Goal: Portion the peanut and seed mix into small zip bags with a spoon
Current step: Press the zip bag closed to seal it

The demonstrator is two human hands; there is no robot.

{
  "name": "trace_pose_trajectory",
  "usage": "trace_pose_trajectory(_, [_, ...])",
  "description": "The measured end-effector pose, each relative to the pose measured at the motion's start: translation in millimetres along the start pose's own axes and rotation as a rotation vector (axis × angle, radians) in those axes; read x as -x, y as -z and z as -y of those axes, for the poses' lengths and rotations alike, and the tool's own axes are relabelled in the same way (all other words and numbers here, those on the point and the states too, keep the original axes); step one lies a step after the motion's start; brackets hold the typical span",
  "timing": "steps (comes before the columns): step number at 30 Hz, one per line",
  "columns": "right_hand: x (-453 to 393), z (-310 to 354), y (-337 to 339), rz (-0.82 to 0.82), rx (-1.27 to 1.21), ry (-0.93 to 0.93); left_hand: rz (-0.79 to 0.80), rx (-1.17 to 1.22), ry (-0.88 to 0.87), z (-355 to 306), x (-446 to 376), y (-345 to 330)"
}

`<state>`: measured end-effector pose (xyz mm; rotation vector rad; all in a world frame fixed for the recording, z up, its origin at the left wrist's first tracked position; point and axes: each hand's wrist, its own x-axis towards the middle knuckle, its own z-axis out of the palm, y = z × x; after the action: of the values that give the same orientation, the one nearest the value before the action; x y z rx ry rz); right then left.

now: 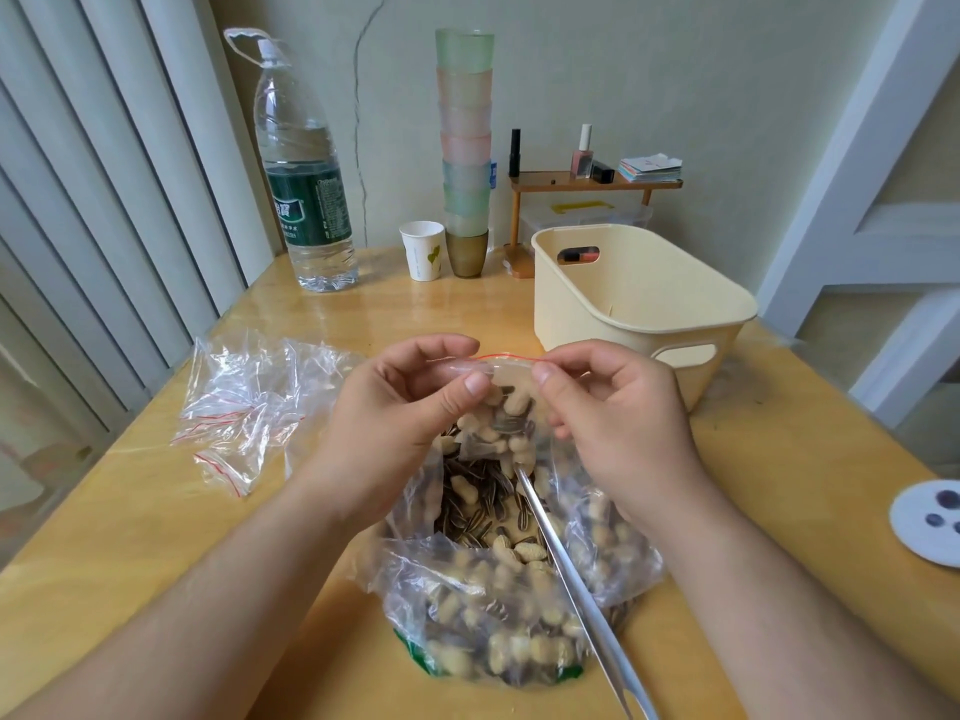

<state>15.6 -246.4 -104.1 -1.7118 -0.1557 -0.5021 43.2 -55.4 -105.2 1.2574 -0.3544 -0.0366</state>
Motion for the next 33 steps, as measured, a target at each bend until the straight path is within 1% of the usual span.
trace_pose_trajectory(6, [2,-3,-4,0.089,-0.054,-0.041,-0.038,-0.022,-0.098,-3,1,-2])
trace_pose_trajectory(10, [4,-5,-10,0.090,-0.052,-0.044,-0.087,-0.084,-0.154,-1,-2,1])
trace_pose_trajectory(14, [4,-7,-12,0.058,-0.026,-0.044,-0.041,-0.173,-0.192,1,0,1])
trace_pose_trajectory(18, [2,-1,-12,-0.015,-0.160,-0.077,-0.002,-0.115,-0.147,-3,4,-6])
trace_pose_trajectory(22, [4,1,-14,0.000,-0.249,-0.107,-0.038,-0.039,-0.067,-4,5,-8])
trace_pose_trajectory(25, [4,0,-15,0.042,-0.215,-0.104,-0.077,-0.018,-0.043,-5,3,-5])
trace_pose_trajectory(28, [3,2,-16,0.055,-0.180,-0.116,-0.114,-0.064,-0.050,-4,0,-1])
trace_pose_trajectory(30, [-3,5,-16,0.068,-0.092,-0.102,-0.126,-0.095,-0.064,-4,-1,2])
trace_pose_trajectory(33, [-18,13,-11,0.106,0.023,-0.065,-0.136,-0.035,-0.068,-5,-4,3])
